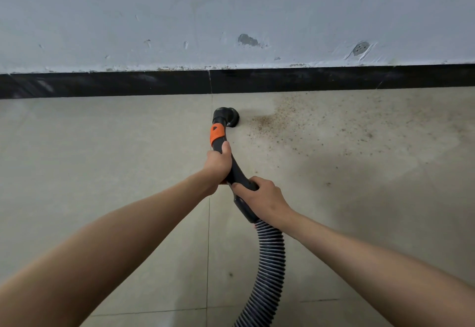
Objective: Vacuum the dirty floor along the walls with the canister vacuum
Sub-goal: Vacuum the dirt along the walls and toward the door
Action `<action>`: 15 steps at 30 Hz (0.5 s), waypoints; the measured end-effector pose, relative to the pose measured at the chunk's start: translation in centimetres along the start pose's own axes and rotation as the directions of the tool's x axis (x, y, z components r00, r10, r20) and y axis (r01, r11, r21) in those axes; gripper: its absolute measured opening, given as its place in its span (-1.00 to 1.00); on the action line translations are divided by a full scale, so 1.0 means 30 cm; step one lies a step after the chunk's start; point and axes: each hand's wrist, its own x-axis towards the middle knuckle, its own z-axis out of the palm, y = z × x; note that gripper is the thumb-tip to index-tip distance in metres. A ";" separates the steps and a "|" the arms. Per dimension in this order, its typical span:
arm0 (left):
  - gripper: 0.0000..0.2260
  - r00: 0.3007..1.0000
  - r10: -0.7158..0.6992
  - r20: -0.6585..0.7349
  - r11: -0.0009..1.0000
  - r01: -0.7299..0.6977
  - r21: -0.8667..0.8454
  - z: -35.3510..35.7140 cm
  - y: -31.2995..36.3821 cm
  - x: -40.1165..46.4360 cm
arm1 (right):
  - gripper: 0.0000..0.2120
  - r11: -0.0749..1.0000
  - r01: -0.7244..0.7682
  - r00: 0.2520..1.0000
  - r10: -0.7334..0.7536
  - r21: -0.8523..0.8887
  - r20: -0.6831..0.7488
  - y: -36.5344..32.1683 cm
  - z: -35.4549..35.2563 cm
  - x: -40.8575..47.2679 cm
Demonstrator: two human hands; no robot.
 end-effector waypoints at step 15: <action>-0.55 0.986 0.051 0.157 0.992 -0.069 0.109 0.183 0.101 -0.002 | -0.72 0.998 -0.066 0.988 0.069 0.024 -0.141 0.077 -0.120 0.005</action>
